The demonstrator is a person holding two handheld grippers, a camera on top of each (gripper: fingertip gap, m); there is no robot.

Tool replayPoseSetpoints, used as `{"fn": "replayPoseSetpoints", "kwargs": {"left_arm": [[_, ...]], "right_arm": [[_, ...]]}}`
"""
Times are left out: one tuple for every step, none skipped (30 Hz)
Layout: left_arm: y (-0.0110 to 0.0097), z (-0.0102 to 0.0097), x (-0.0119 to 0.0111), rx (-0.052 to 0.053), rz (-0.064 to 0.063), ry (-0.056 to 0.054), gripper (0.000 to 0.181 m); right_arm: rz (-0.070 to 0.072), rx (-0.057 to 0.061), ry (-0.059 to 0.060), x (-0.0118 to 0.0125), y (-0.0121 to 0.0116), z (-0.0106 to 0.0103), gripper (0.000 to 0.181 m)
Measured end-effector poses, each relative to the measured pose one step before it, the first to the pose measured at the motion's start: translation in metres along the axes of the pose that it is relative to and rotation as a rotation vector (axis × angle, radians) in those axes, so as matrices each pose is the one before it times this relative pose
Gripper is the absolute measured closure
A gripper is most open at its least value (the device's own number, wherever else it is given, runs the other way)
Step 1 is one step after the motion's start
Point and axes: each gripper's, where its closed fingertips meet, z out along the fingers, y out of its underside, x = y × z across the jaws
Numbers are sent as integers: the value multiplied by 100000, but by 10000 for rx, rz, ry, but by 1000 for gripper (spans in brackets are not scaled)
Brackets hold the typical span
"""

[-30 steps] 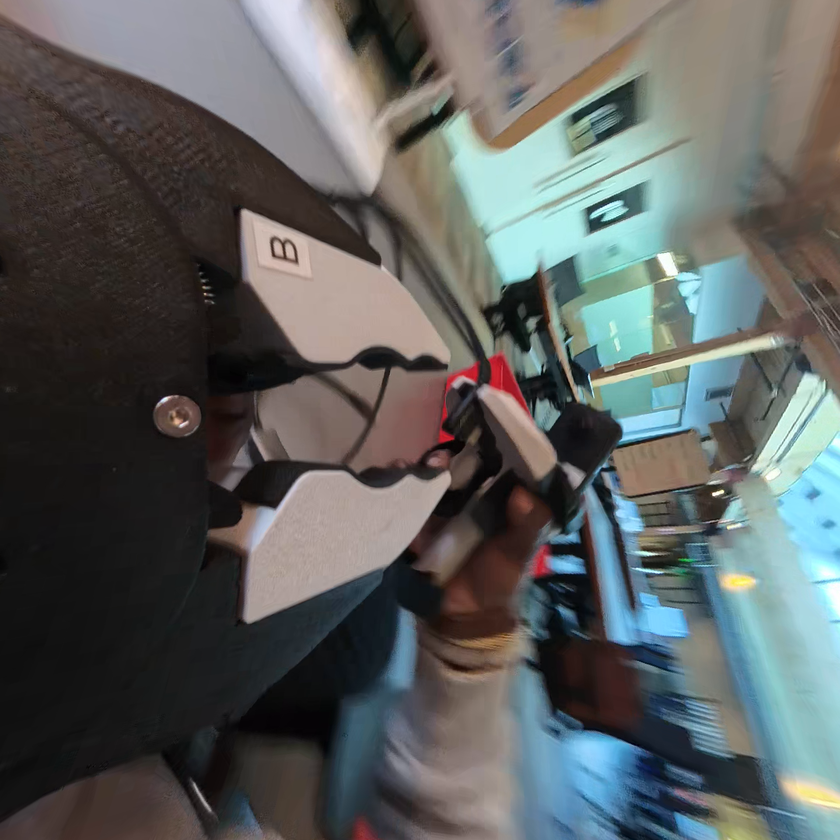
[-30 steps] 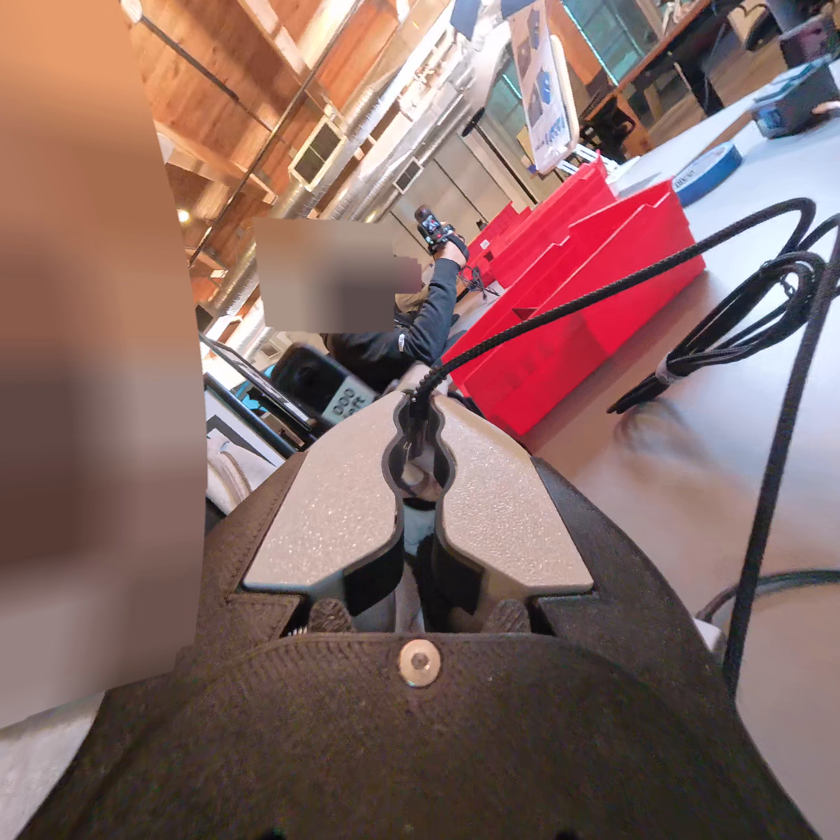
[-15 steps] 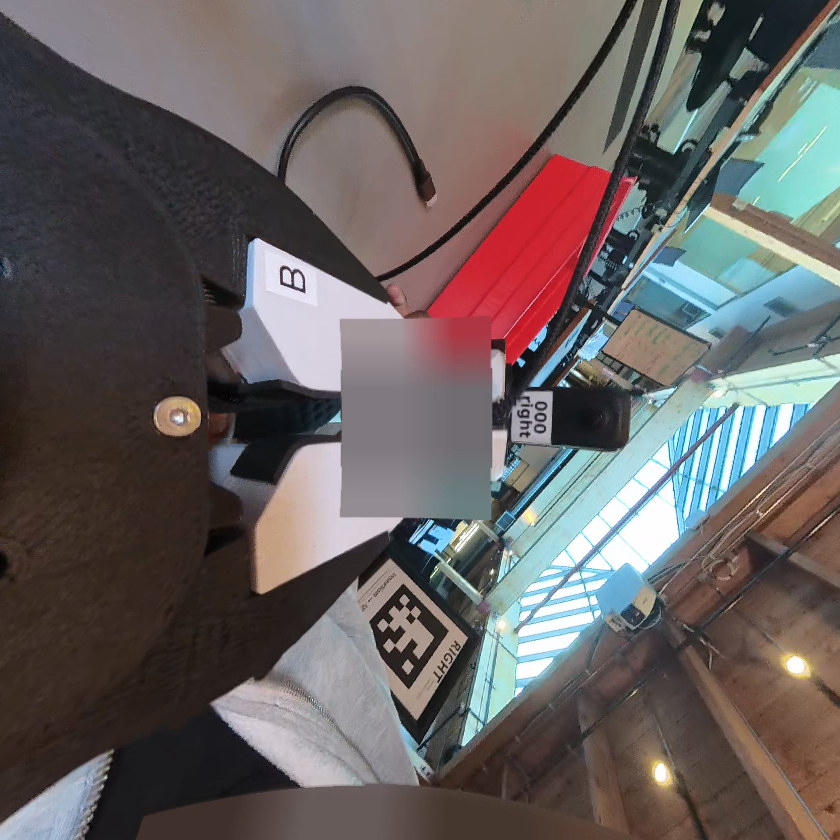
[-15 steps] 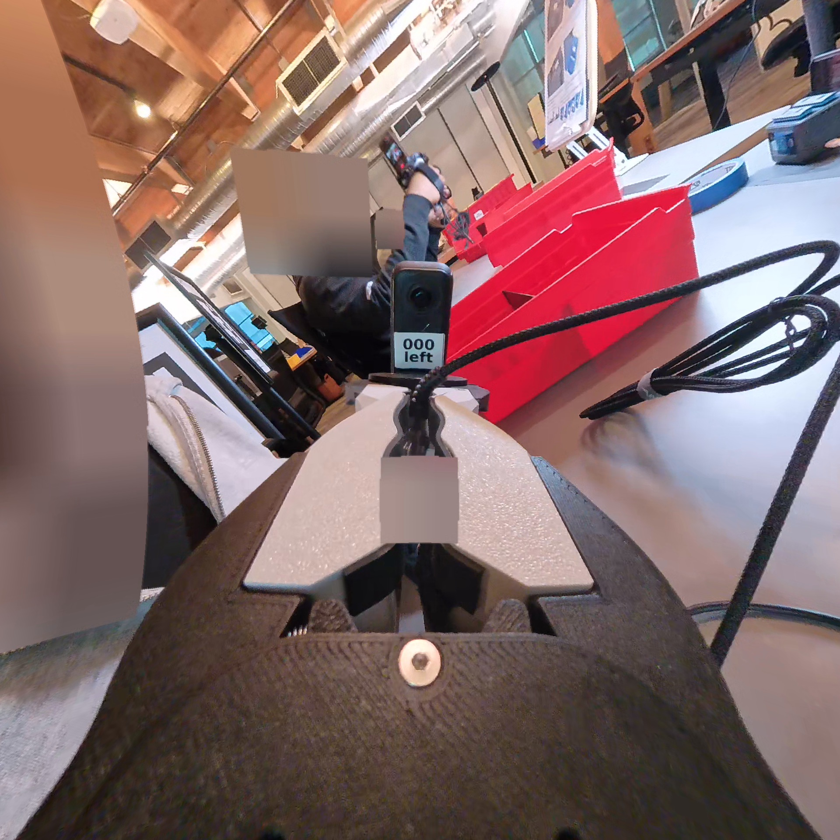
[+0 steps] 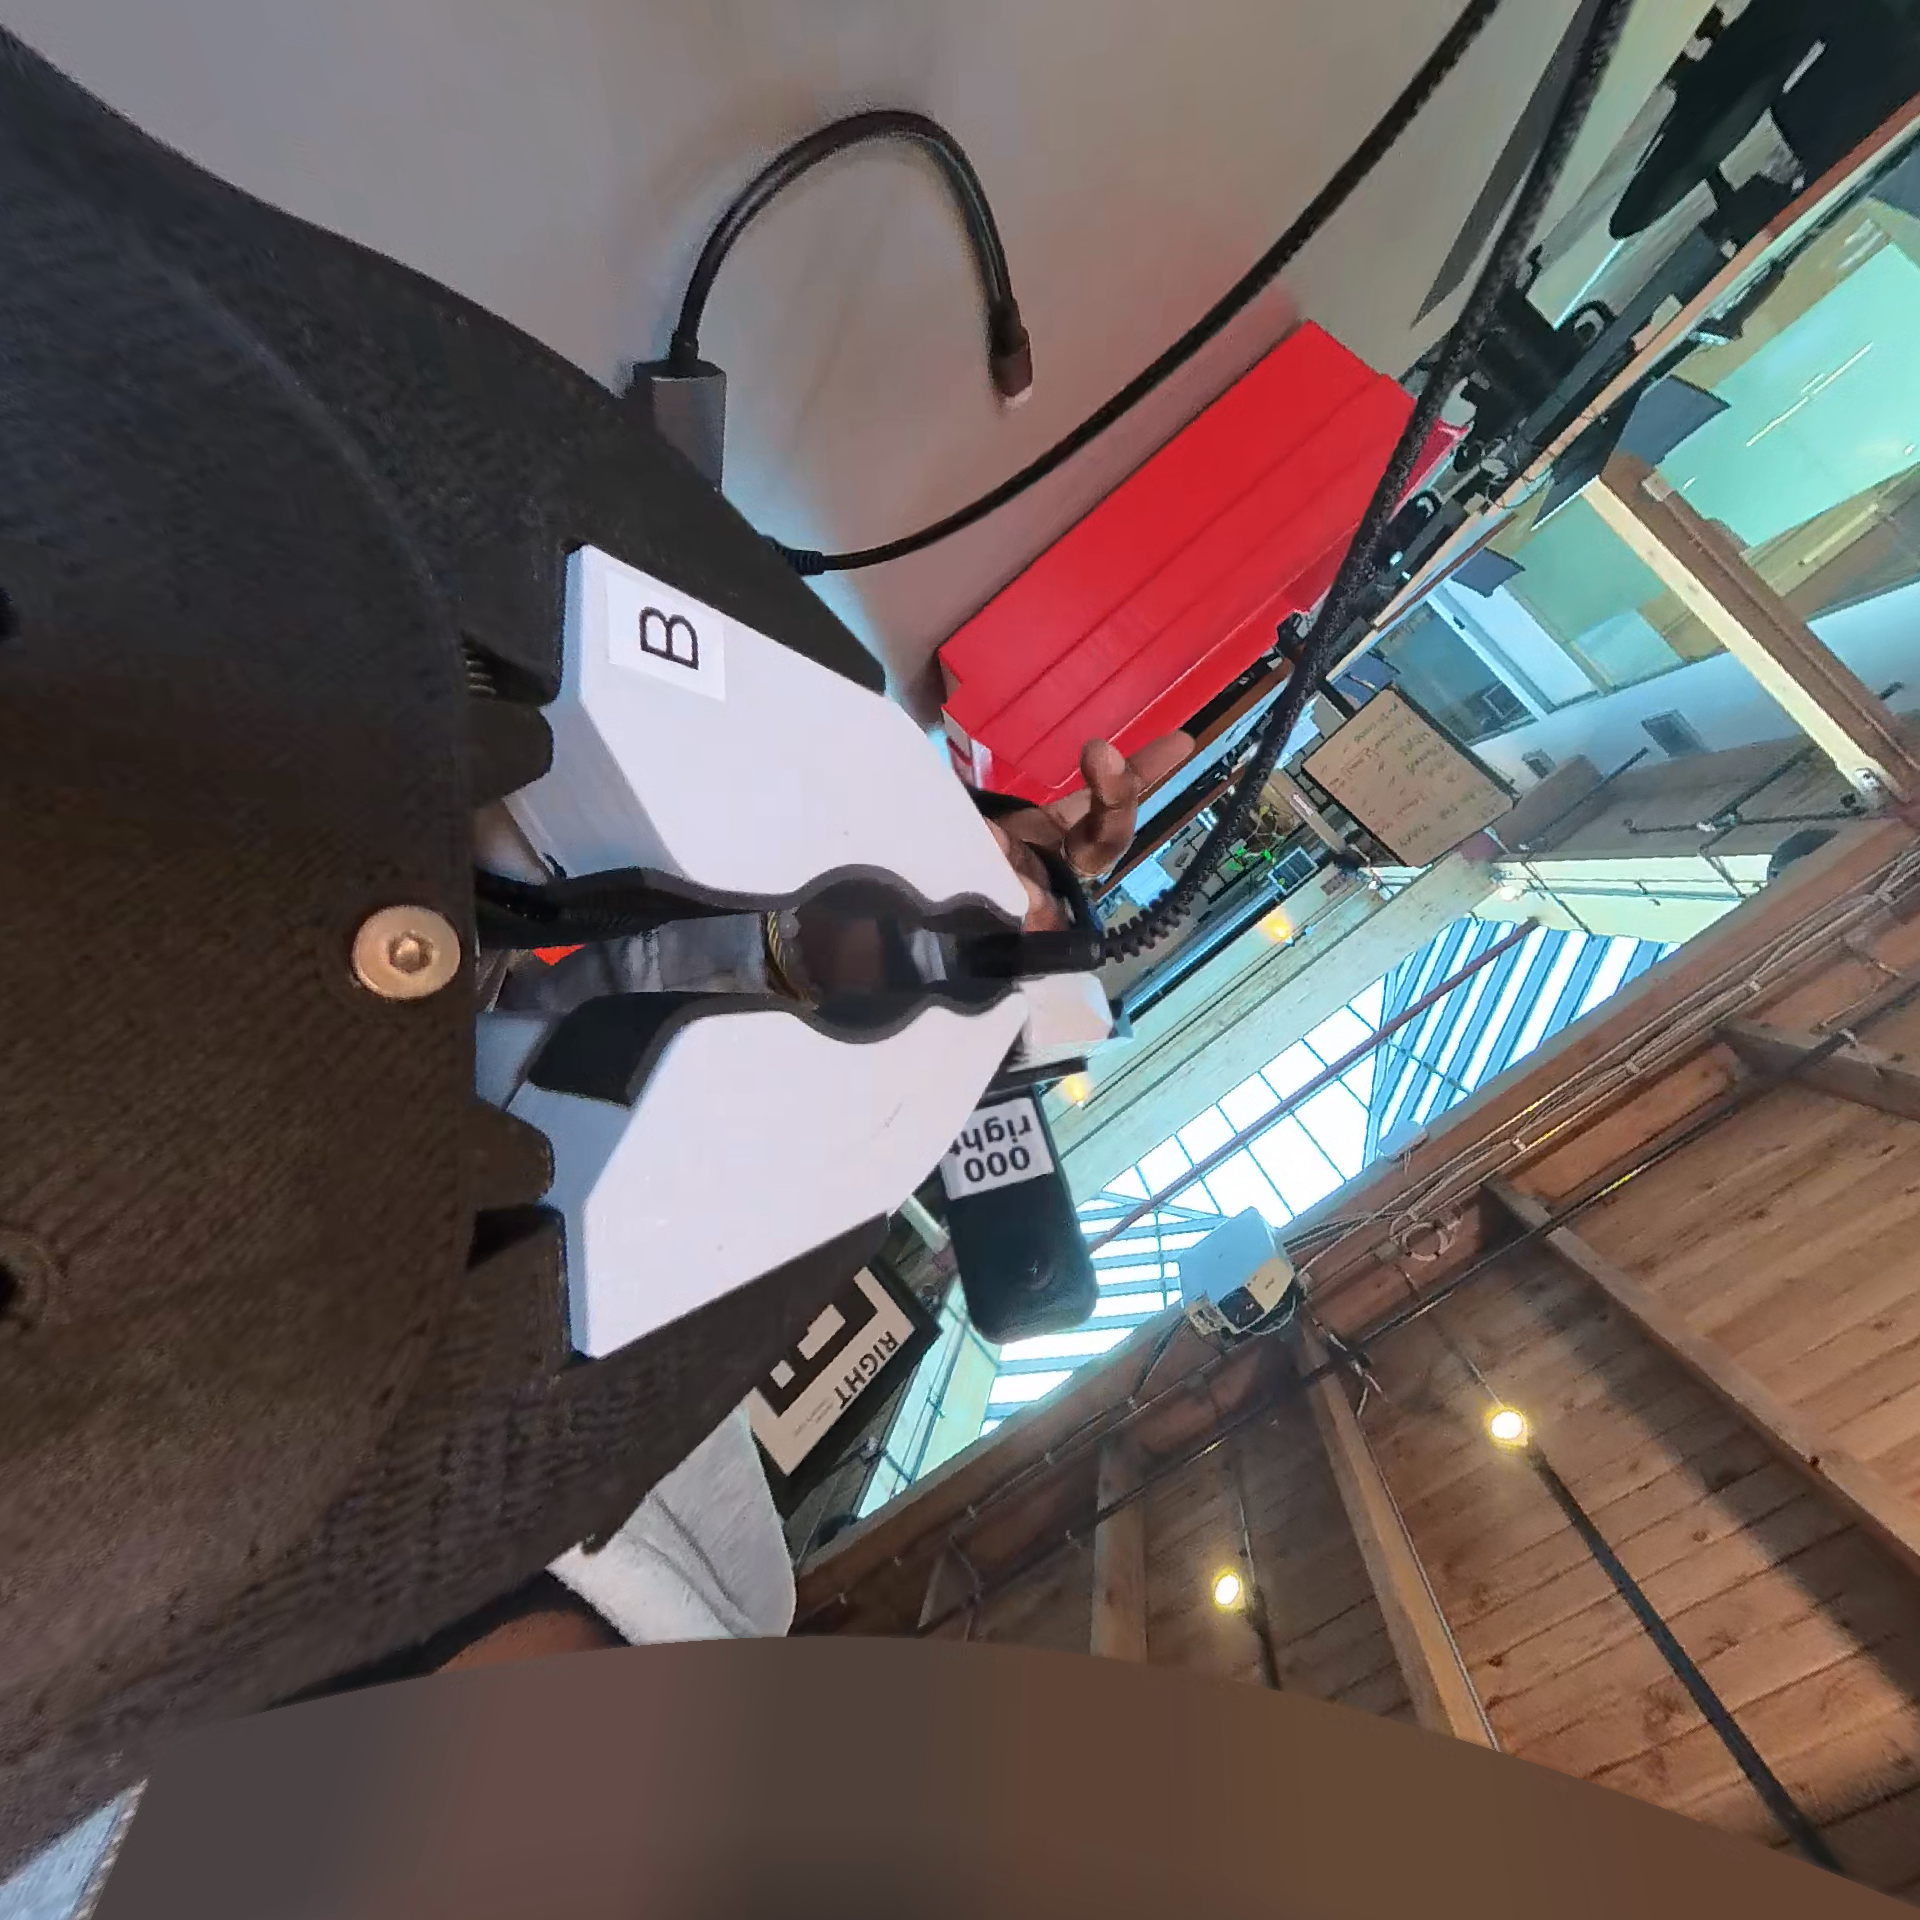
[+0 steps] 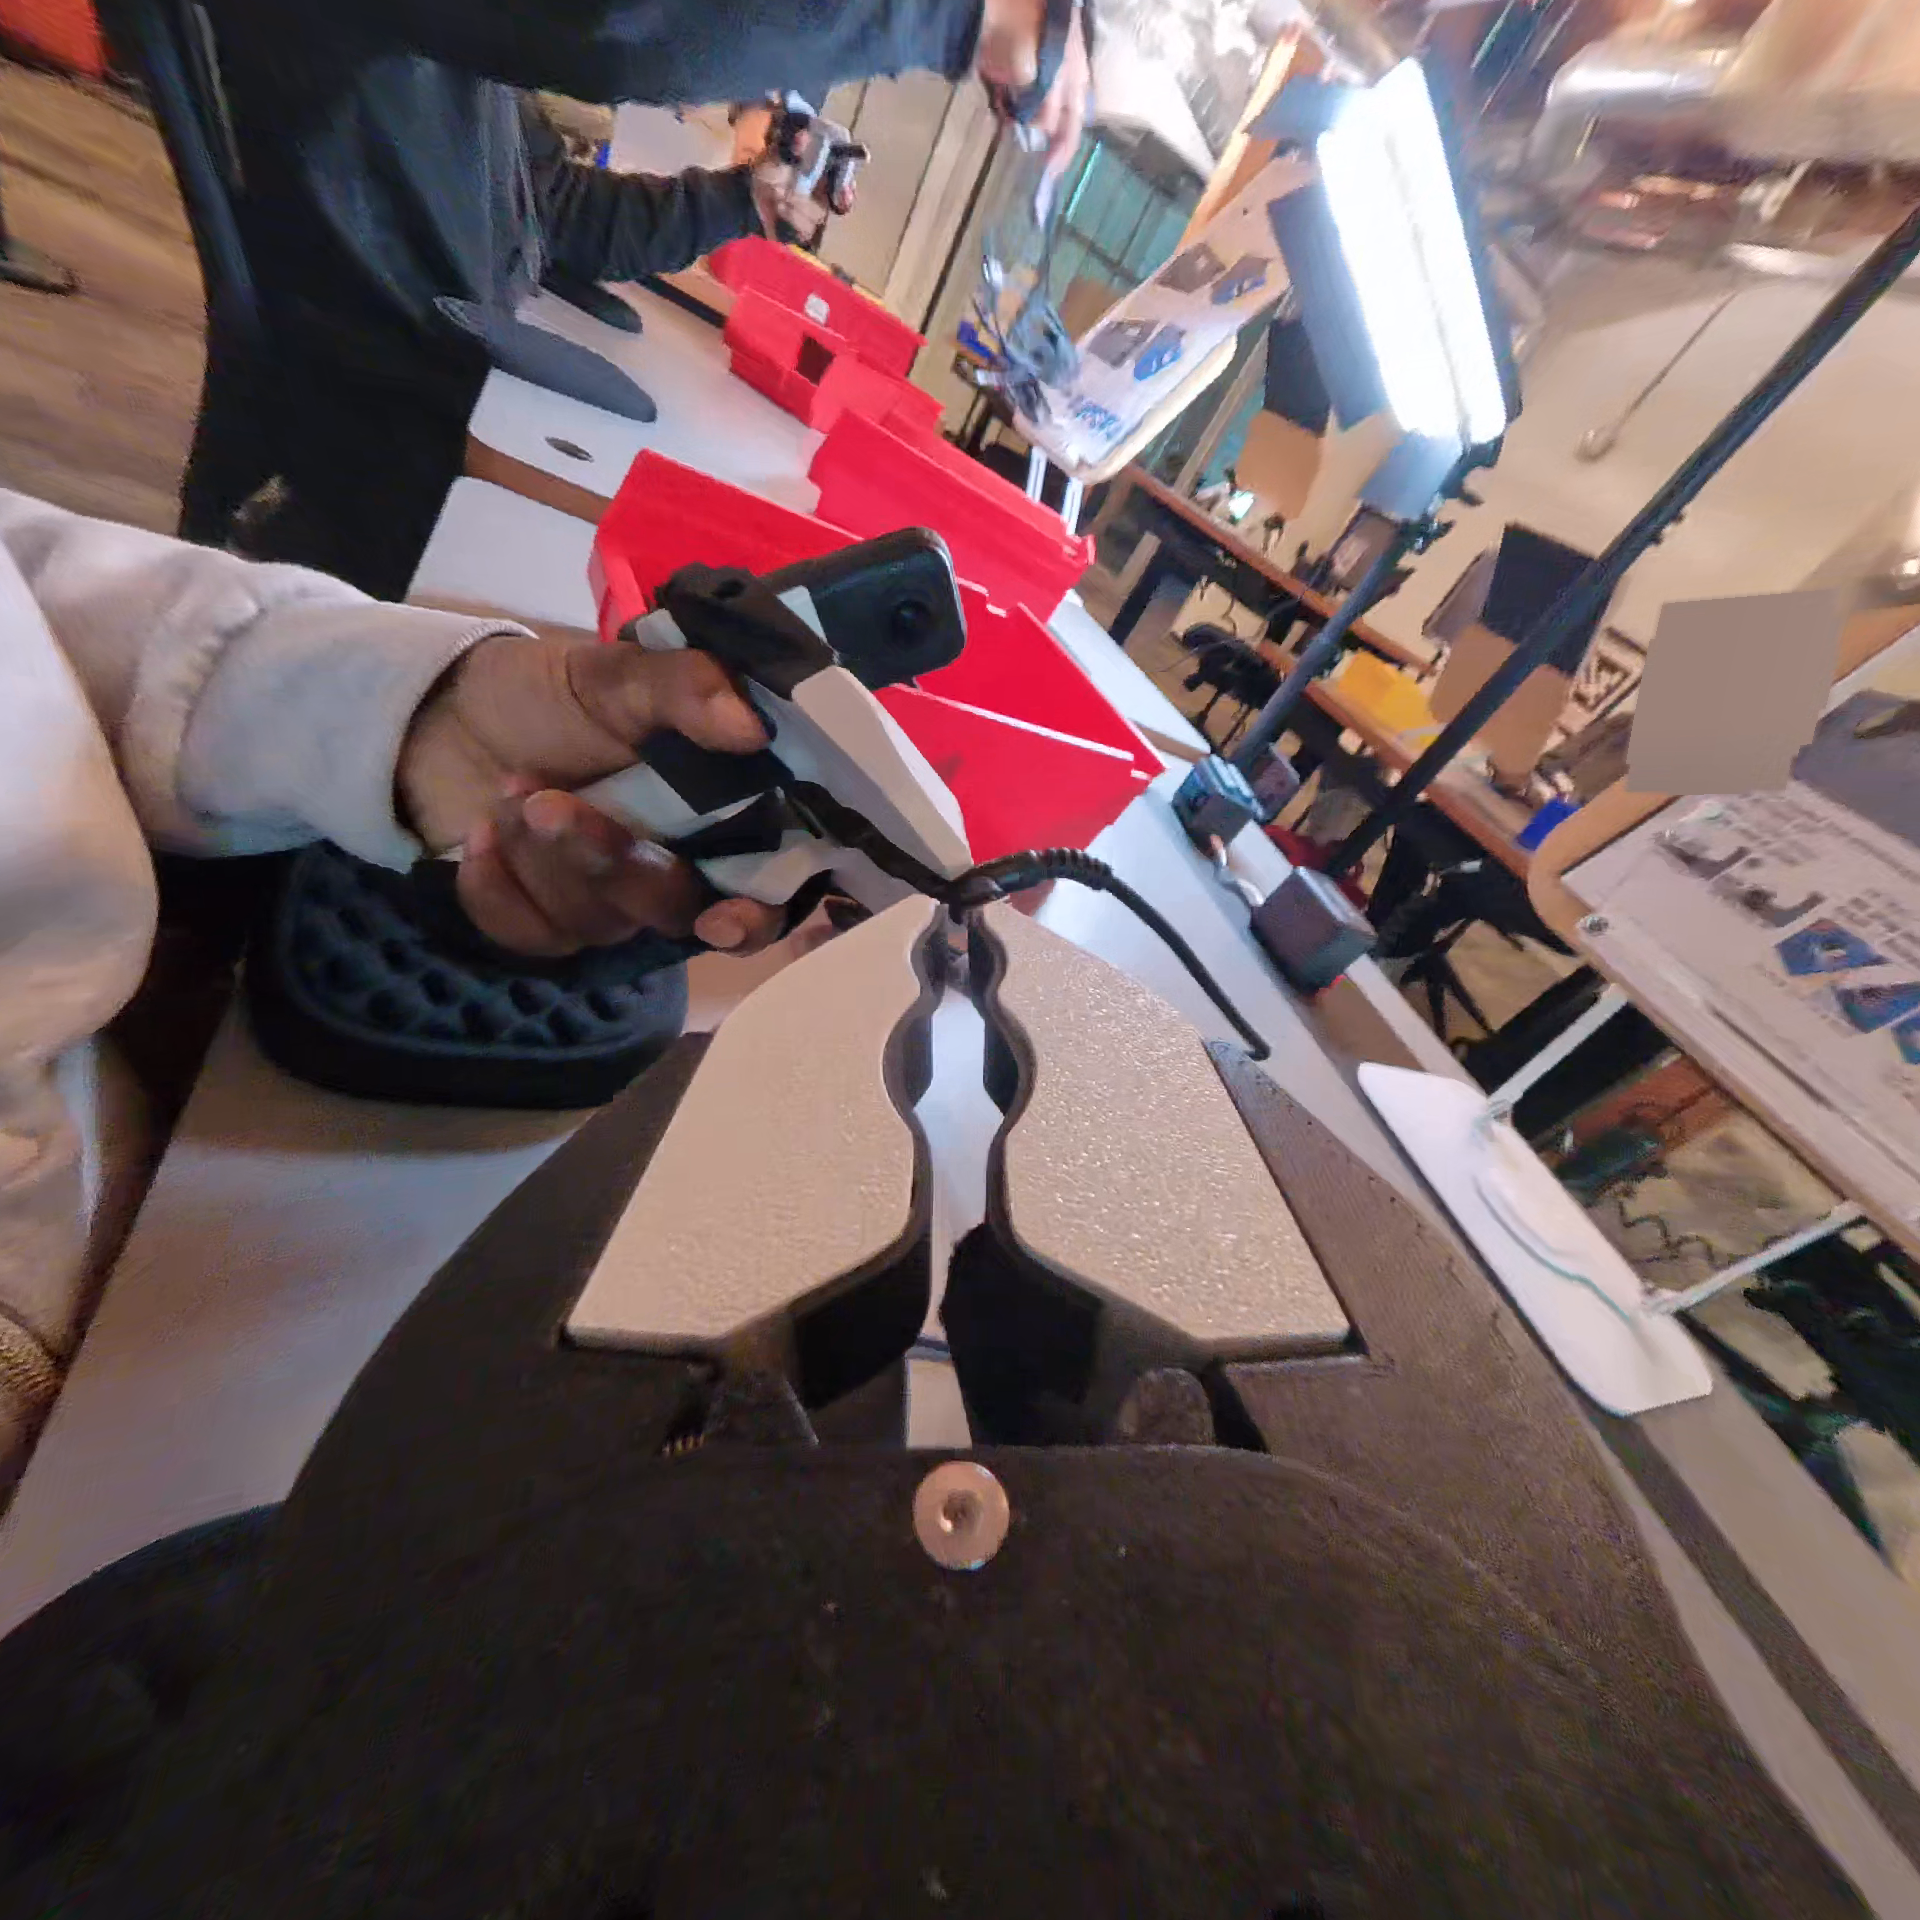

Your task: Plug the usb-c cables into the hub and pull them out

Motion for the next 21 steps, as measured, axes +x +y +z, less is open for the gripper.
{"fn": "replayPoseSetpoints", "kwargs": {"left_arm": [[2, -45, 38, -26, 15, 7, 173], [16, -50, 59, -17, 2, 17, 173], [23, -31, 42, -16, -8, 0, 173], [32, -37, -10, -33, -3, -38, 173], [-2, -54, -10, -12, 4, -19, 173], [48, -39, 35, -45, -30, 14, 173], [92, -18, -17, -63, -28, -17, 173], [58, -20, 5, -33, -18, 6, 173], [60, -25, 5, -46, -32, 9, 173], [55, -33, -14, -40, -26, 3, 173], [46, -30, -26, -44, -25, -7, 173], [65, -50, -15, -55, -13, 2, 173], [48, -53, -25, -50, -2, -6, 173], [66, -54, -84, -71, 4, -48, 173], [123, -22, -39, -87, 32, -27, 173], [95, -26, -1, -61, 15, -7, 173], [24, -30, 28, 1, -23, 16, 173], [-25, -31, 57, 26, -50, 49, 173], [-12, -19, 39, 6, -48, 30, 173], [67, -1, -9, -38, 3, -8, 173], [108, 31, -9, -66, 15, -10, 173]], "right_arm": [[-251, 214, -52, -55, -228, -20, 178], [-369, 84, 2, -69, -57, 39, 177], [-293, -84, -31, -131, 139, 82, 173], [-168, -130, -15, -83, 190, 99, 169], [-111, -99, 29, -4, 181, 60, 167], [-115, -35, 40, 14, 115, 38, 166], [-118, 27, 4, -29, 17, 5, 166], [-76, 24, -19, -33, 1, -10, 167], [-36, 2, -41, -20, 3, 4, 167], [-12, -15, -69, -26, 20, 12, 168], [-25, -28, -70, -20, 34, 12, 169], [-58, -23, -76, -22, 15, 19, 169], [-63, -34, -77, -14, 7, 37, 169], [-61, -30, -34, 59, 14, 36, 168], [-96, -19, -59, 21, -22, 32, 167], [-100, -17, -105, -38, -11, 14, 167], [-57, -57, -179, -127, 27, 18, 169], [-26, -119, -206, -167, 108, 36, 171], [-32, -141, -125, -72, 150, 74, 171], [-93, -75, -41, 7, 62, 82, 171], [-140, 30, 20, 38, -88, 82, 170]]}}
